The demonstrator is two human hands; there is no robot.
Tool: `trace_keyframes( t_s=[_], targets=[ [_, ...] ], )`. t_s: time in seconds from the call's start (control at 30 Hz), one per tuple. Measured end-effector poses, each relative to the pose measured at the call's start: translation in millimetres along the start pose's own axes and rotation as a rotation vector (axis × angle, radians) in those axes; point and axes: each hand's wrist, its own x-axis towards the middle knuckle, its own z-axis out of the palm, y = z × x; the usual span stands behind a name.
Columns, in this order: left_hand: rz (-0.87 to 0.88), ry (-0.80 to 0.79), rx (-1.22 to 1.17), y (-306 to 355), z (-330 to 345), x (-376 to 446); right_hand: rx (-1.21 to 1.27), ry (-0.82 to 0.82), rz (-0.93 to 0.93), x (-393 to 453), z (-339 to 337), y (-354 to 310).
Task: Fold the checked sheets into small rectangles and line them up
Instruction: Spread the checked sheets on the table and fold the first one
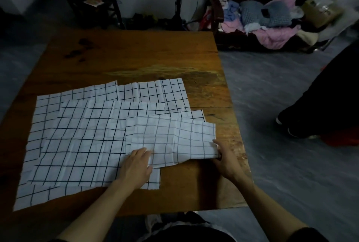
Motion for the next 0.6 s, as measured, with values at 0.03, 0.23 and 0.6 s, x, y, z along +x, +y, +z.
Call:
trace_keyframes(
  t_s=[0.03, 0.23, 0.6],
  targets=[
    [-0.012, -0.005, 0.007, -0.7, 0.8, -0.4, -0.002, -0.003, -0.006, 3.5, -1.3, 1.1],
    [-0.075, -0.032, 0.031, -1.6, 5.4, -1.5, -0.007, -0.052, -0.025, 15.6, -10.8, 3.1],
    [-0.074, -0.025, 0.029, -2.4, 3.4, 1.2, 0.074, -0.041, -0.039, 12.2, -13.8, 6.1]
  ],
)
